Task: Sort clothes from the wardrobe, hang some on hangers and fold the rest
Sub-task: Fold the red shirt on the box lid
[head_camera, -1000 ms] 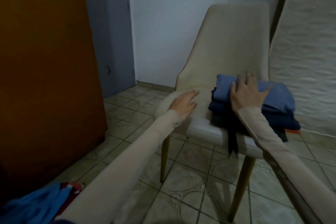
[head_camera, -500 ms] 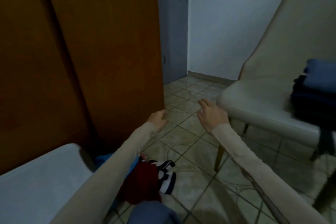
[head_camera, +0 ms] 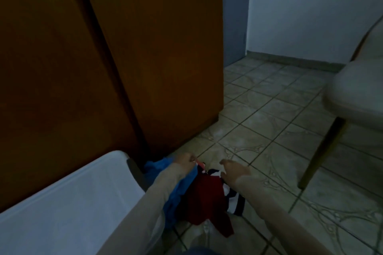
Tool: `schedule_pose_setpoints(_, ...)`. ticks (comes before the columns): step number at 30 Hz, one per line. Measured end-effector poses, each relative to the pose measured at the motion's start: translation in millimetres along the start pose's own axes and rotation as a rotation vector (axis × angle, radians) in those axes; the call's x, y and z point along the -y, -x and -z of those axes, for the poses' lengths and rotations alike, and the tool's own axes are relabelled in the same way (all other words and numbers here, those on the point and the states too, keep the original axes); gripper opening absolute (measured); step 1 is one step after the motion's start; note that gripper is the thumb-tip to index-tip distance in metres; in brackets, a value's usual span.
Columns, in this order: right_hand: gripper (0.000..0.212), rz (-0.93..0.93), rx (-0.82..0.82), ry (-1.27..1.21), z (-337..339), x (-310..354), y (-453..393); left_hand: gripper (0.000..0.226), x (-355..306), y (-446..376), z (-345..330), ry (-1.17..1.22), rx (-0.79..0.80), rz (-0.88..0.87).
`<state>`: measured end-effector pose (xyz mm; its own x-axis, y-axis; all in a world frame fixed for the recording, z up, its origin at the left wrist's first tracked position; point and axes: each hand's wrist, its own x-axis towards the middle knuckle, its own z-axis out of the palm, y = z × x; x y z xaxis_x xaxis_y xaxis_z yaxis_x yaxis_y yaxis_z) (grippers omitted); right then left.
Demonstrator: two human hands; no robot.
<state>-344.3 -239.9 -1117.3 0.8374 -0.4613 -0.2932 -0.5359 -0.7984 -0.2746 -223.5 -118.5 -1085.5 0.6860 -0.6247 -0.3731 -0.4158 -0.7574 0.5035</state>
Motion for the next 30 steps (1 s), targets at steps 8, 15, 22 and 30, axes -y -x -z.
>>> schedule_pose_setpoints(8, 0.057, -0.105, 0.24, -0.119, -62, 5, -59, 0.042, 13, -49, -28, -0.253, 0.225, -0.056)
schedule_pose_setpoints(15, 0.06, -0.226, 0.316, -0.135, -99, 2, -80, 0.053, 39, -84, -73, -0.559, 0.308, -0.092)
schedule_pose_setpoints(22, 0.037, -0.129, 0.113, -0.082, -109, -5, -71, 0.043, 31, -86, -80, -0.886, 0.235, -0.089)
schedule_pose_setpoints(30, 0.071, -0.058, 0.022, -0.554, -70, -17, -47, 0.03, -10, -56, -22, -0.564, -0.008, -0.146)
